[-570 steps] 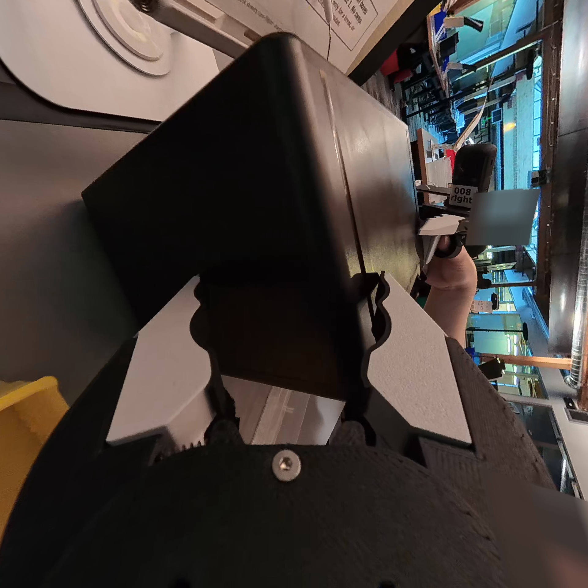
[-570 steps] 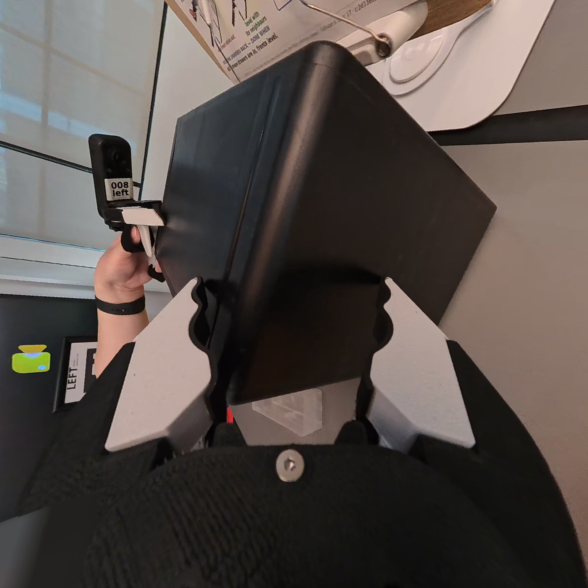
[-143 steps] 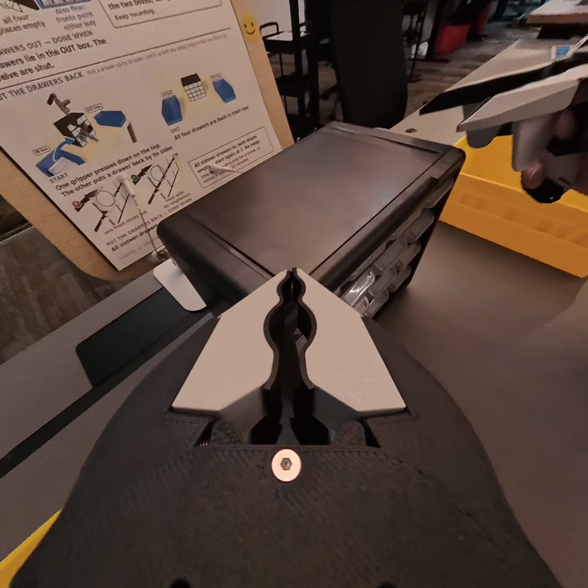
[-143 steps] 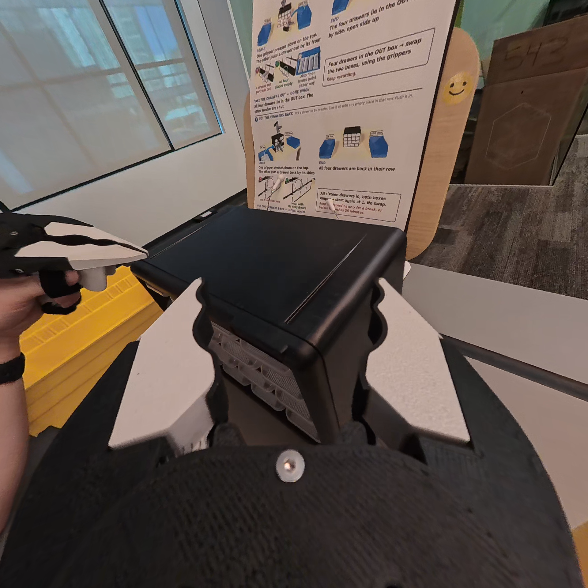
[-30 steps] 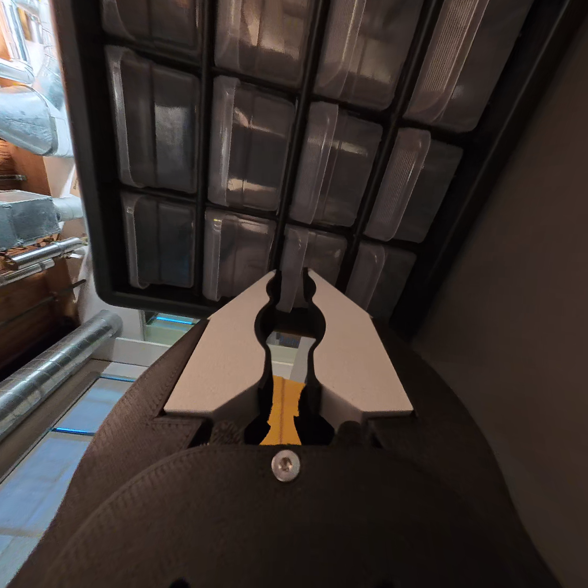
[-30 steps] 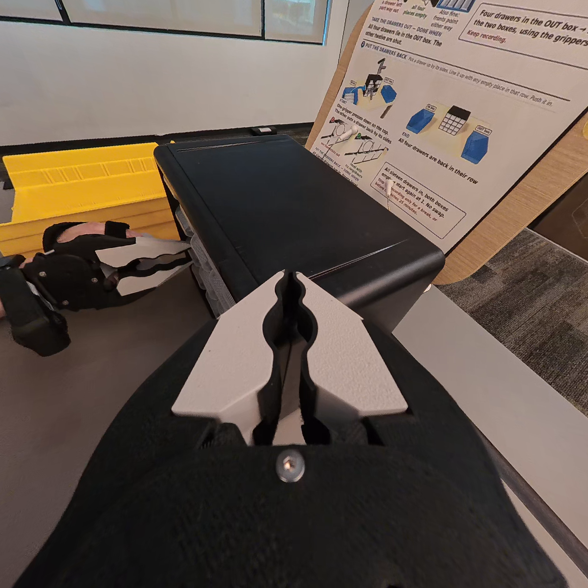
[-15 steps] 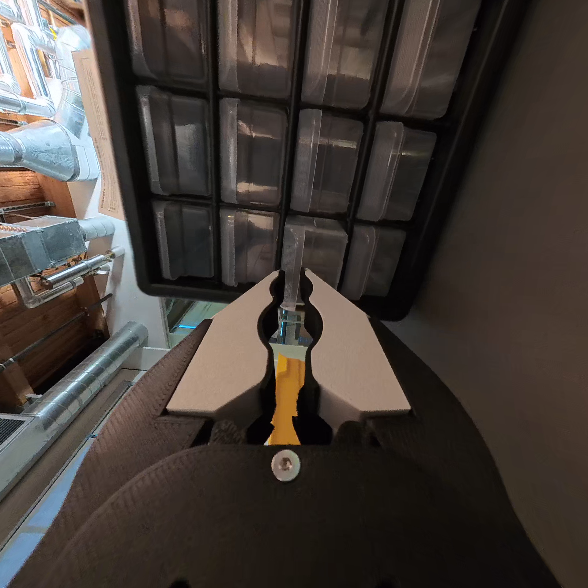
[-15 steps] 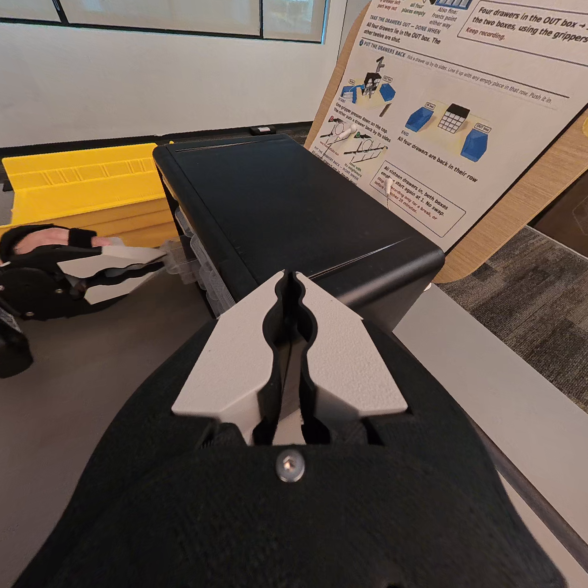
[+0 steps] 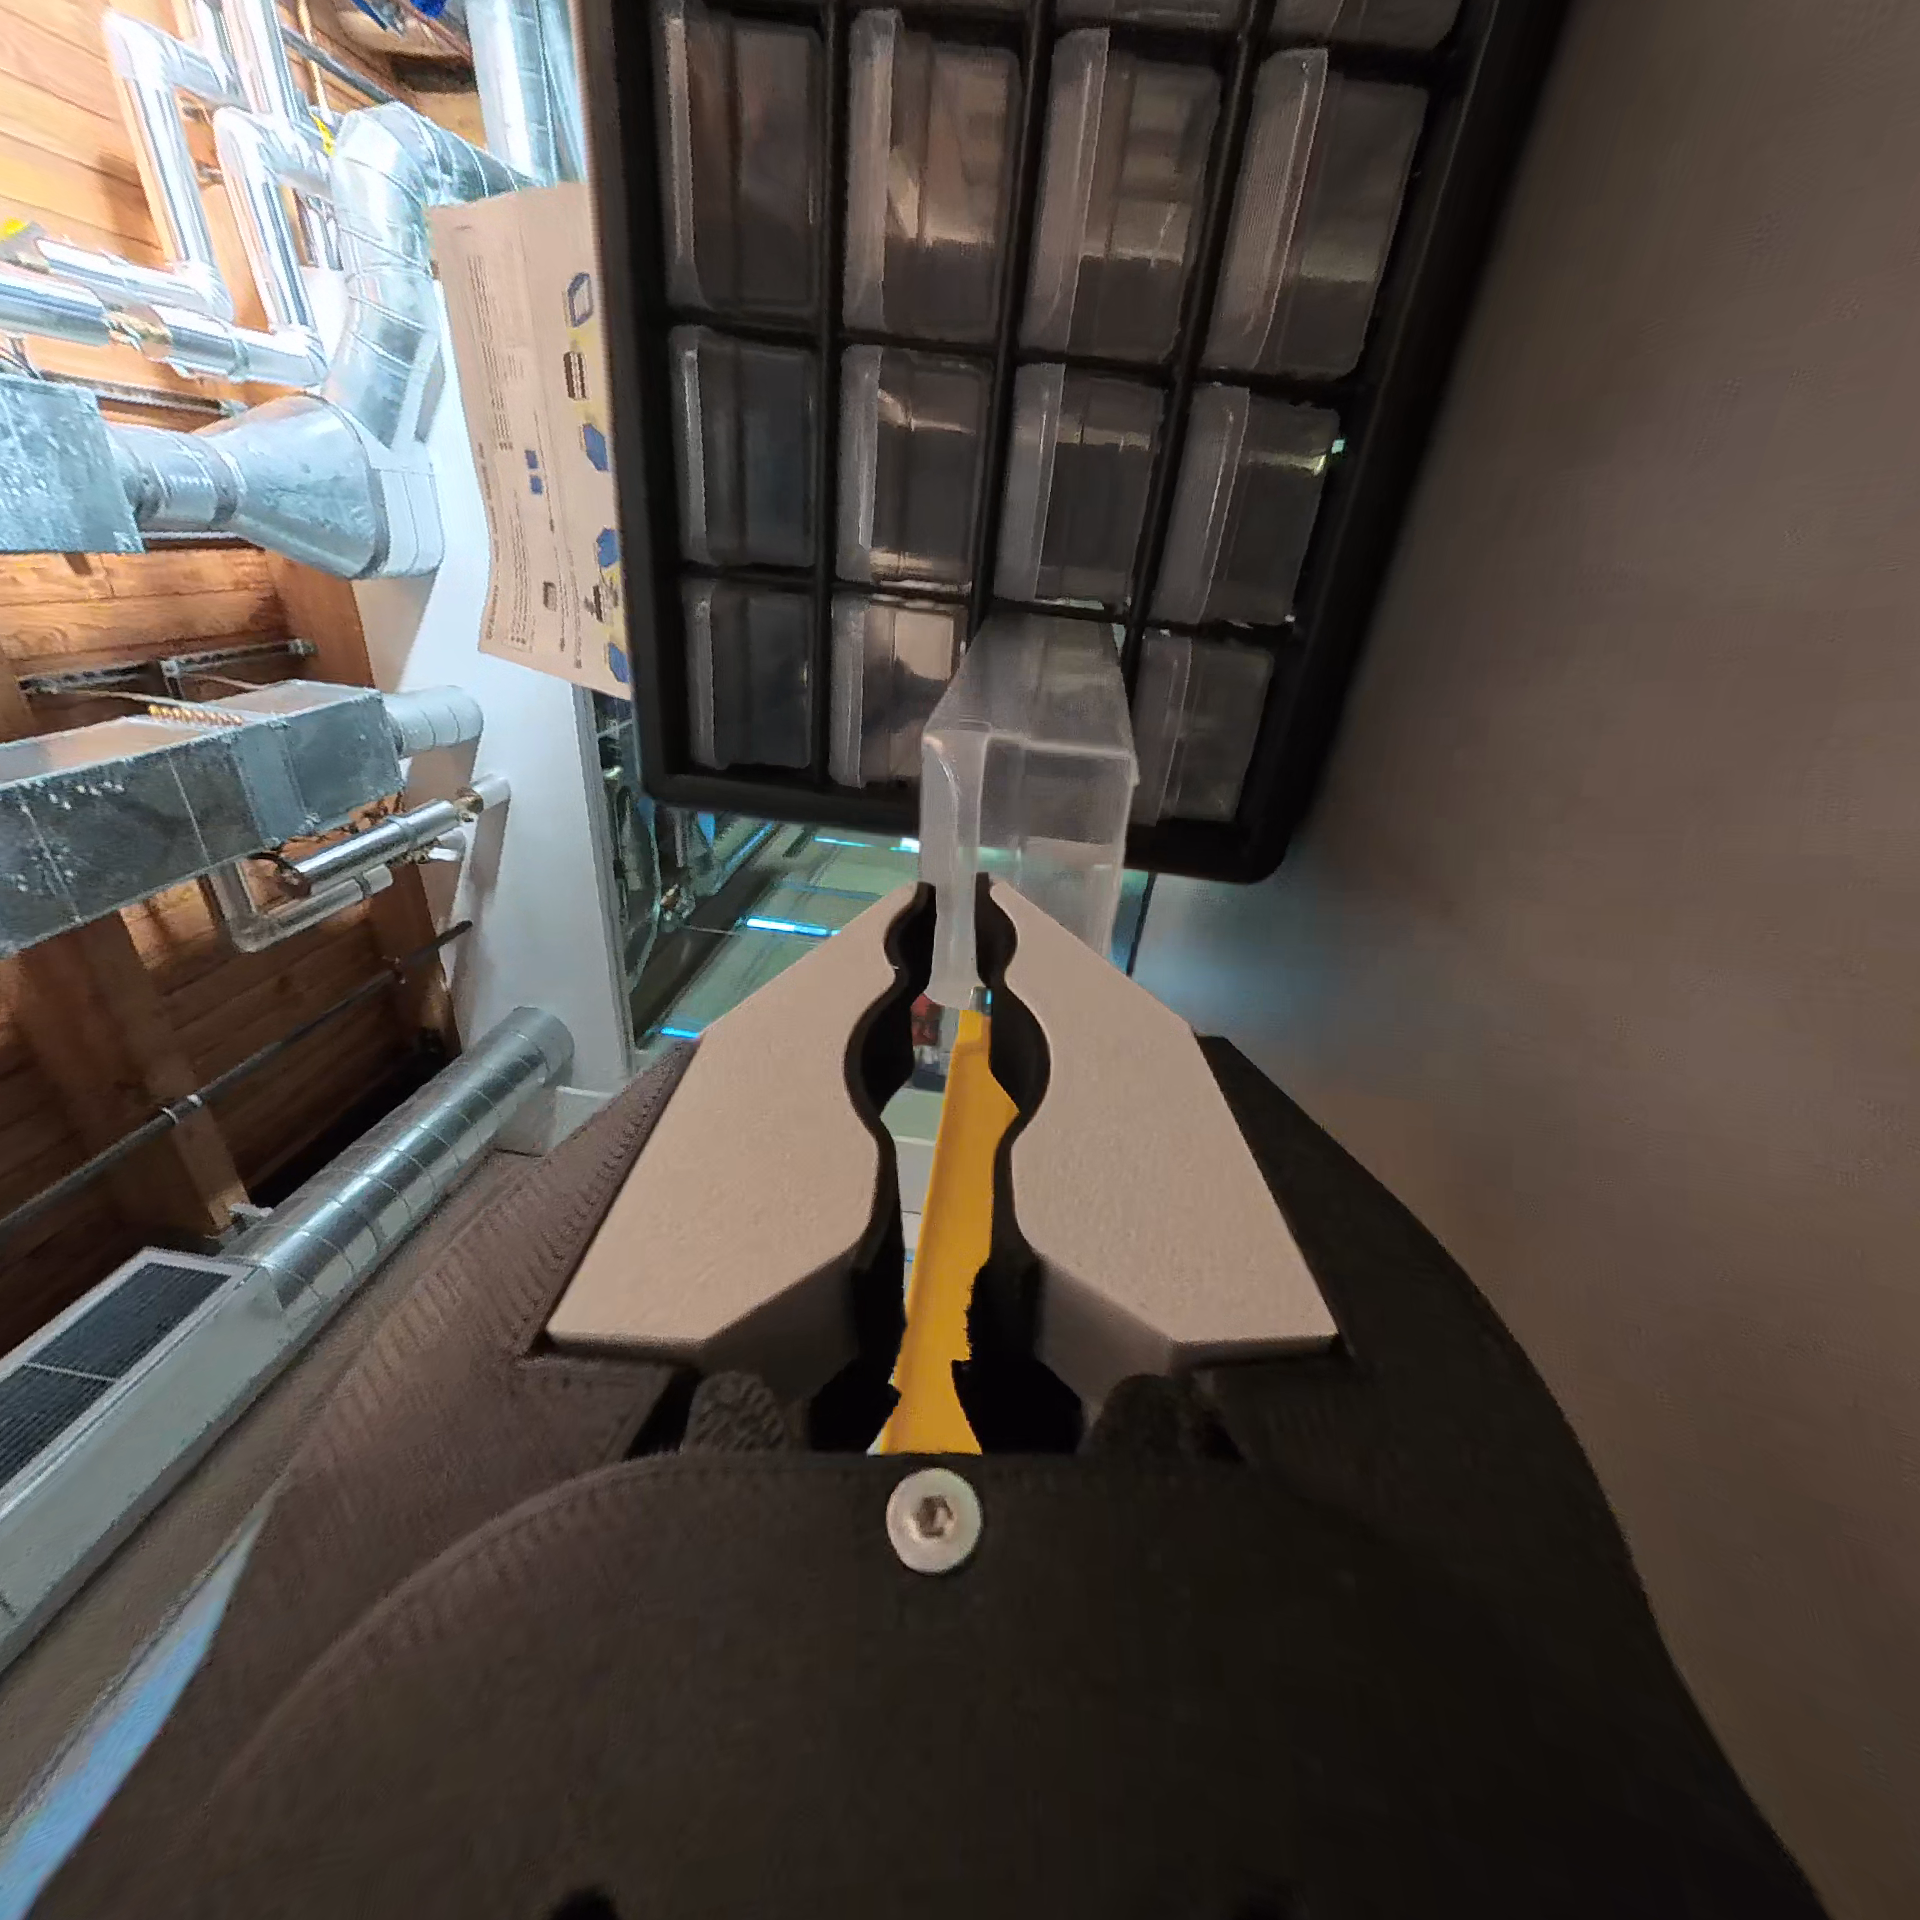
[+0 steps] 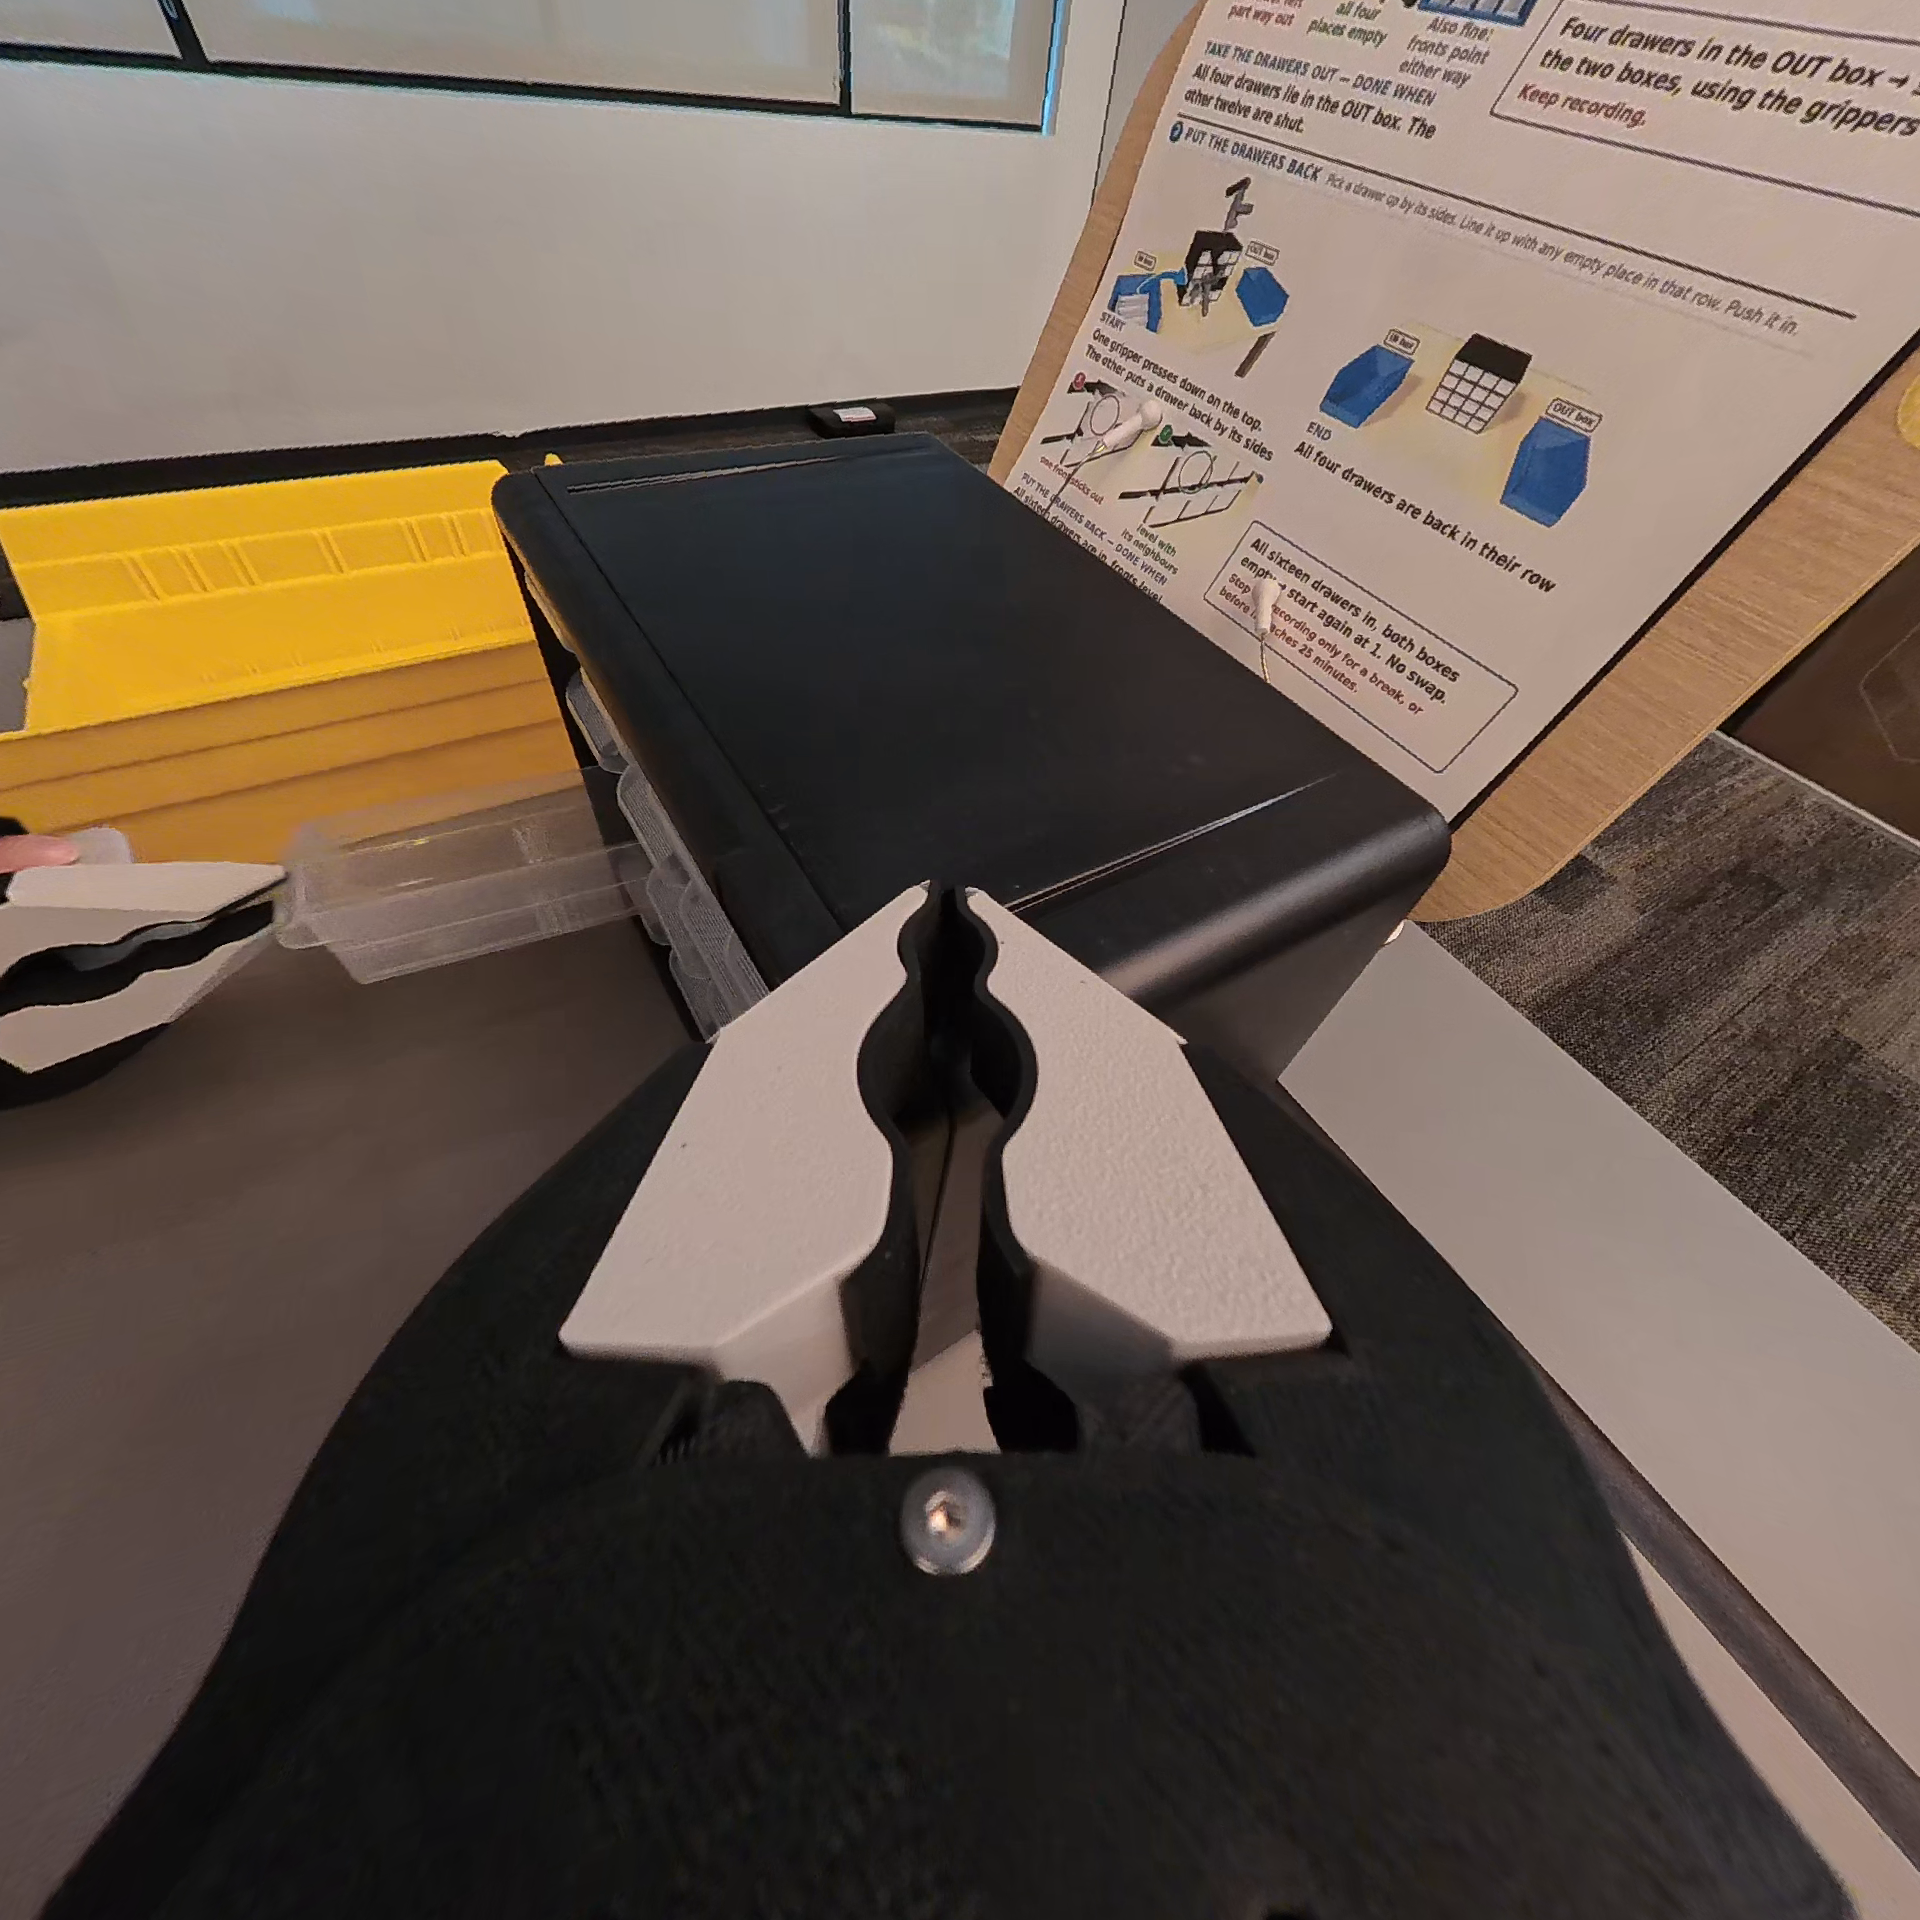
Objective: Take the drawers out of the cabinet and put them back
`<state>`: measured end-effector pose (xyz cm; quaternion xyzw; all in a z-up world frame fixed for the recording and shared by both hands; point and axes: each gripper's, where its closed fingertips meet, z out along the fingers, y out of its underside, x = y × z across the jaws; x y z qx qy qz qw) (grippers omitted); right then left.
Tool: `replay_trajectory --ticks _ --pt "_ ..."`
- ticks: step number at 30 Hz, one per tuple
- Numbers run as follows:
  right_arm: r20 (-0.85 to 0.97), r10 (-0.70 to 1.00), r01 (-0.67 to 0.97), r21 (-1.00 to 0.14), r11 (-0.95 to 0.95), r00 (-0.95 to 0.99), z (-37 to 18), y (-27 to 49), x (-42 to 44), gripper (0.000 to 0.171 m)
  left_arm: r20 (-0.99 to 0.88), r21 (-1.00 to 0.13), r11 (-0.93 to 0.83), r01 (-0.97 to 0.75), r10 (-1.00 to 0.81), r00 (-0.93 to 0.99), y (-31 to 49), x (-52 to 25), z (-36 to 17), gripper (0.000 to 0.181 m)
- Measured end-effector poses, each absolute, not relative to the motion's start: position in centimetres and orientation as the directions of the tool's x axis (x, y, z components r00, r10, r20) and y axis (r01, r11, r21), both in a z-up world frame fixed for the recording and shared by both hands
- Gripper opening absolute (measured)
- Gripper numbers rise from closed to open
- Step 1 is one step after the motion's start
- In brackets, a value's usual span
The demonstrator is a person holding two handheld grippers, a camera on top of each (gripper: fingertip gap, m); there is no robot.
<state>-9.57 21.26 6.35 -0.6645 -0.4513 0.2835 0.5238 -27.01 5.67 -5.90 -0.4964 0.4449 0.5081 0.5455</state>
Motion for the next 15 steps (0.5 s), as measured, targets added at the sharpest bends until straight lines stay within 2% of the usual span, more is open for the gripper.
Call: replay_trajectory --ticks 6,15 --pt "0.095 0.897 0.304 -0.952 -0.045 0.432 6.3 21.2 -9.6 0.0 -0.988 -0.11 -0.005 -0.994 0.112 0.109 3.6 -26.8 -5.6 0.005" --pt "0.1 0.895 0.309 -0.95 -0.044 0.434 6.3 21.3 -9.6 0.0 -0.989 -0.05 0.009 -0.999 0.139 0.051 3.3 -26.0 -5.8 0.005"
